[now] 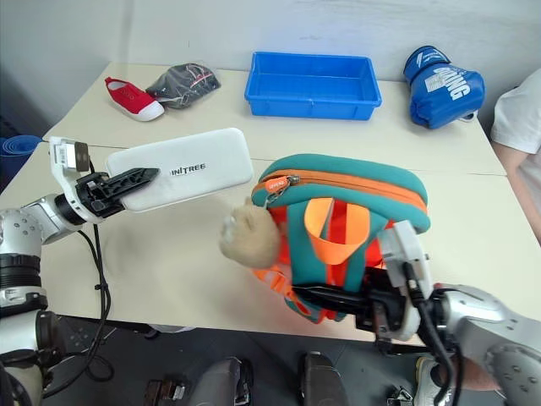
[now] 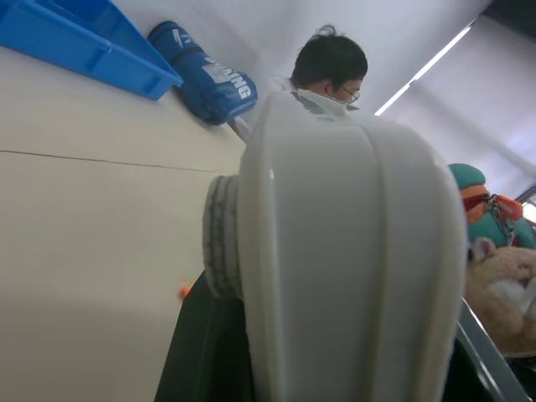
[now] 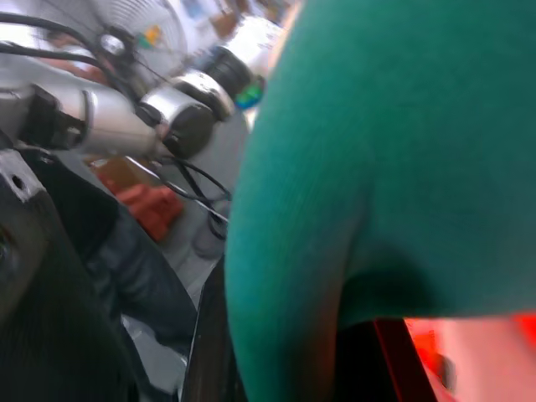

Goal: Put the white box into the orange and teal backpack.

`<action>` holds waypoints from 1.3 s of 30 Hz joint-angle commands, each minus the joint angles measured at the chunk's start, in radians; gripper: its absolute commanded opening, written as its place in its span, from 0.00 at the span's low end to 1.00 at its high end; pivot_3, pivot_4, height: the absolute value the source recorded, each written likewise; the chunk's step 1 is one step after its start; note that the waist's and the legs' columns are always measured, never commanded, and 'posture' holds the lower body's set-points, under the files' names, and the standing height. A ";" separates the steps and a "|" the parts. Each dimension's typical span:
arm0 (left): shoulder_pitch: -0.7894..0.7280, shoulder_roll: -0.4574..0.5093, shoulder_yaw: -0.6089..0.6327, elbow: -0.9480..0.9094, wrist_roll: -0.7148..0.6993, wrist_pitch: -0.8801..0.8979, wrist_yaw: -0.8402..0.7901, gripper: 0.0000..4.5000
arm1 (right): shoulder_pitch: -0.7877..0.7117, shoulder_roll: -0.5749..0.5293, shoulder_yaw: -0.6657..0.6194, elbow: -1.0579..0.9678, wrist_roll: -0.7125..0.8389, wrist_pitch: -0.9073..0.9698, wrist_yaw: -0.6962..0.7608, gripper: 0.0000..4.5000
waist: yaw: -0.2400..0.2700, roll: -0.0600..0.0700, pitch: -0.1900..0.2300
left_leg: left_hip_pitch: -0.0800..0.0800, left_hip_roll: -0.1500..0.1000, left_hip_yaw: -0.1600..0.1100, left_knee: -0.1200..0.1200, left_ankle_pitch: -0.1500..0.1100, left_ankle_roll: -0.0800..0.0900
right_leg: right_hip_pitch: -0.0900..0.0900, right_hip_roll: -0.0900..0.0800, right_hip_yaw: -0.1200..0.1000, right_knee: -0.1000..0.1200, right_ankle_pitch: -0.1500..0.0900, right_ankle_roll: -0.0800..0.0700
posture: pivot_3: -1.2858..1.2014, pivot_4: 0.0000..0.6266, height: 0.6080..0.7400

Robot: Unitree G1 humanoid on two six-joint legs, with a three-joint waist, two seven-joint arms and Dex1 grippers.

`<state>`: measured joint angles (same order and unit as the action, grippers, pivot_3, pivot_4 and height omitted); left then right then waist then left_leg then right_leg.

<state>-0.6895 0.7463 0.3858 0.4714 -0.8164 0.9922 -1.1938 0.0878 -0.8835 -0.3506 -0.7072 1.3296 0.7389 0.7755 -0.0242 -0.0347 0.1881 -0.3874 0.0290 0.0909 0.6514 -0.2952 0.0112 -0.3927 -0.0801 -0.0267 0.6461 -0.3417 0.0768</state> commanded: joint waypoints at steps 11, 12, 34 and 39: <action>0.093 0.020 0.058 -0.546 -0.244 0.107 0.137 0.26 | -0.091 0.024 0.034 0.076 -0.097 -0.027 0.029 0.00 | -0.002 0.000 0.001 | 0.001 -0.001 0.000 -0.002 0.003 -0.005 | 0.000 0.000 0.000 0.000 0.000 0.000 | 0.52 0.24 1.00; 0.105 0.026 0.009 -0.573 -0.190 0.047 0.120 0.26 | -0.095 0.025 0.038 0.080 -0.106 -0.028 0.033 0.00 | 0.000 0.000 0.001 | 0.001 -0.001 0.000 -0.001 0.003 -0.005 | 0.000 0.000 0.001 0.000 0.000 0.001 | 0.52 0.24 1.00; -0.268 -0.213 -0.664 -0.435 0.384 -0.376 0.046 0.26 | -0.041 0.054 0.054 0.040 -0.149 -0.032 0.021 0.00 | 0.033 0.001 0.000 | -0.001 -0.001 0.001 0.001 0.002 0.001 | 0.001 0.001 0.001 -0.002 0.003 0.001 | 0.52 0.24 1.00; -0.284 -0.412 -0.714 -0.348 0.449 -0.492 0.087 0.26 | -0.057 0.081 0.077 0.036 -0.184 -0.044 0.000 0.00 | 0.028 0.001 0.000 | -0.003 -0.001 0.002 0.005 0.002 0.001 | 0.000 0.003 0.002 -0.002 0.004 0.003 | 0.52 0.24 1.00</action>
<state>-0.9699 0.3648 -0.3264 0.1206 -0.3754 0.5632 -1.1010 0.0384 -0.8108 -0.2773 -0.6426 1.1560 0.7124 0.7838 0.0043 -0.0337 0.1879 -0.3900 0.0280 0.0932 0.6564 -0.2929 0.0122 -0.3925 -0.0774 -0.0241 0.6443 -0.3382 0.0794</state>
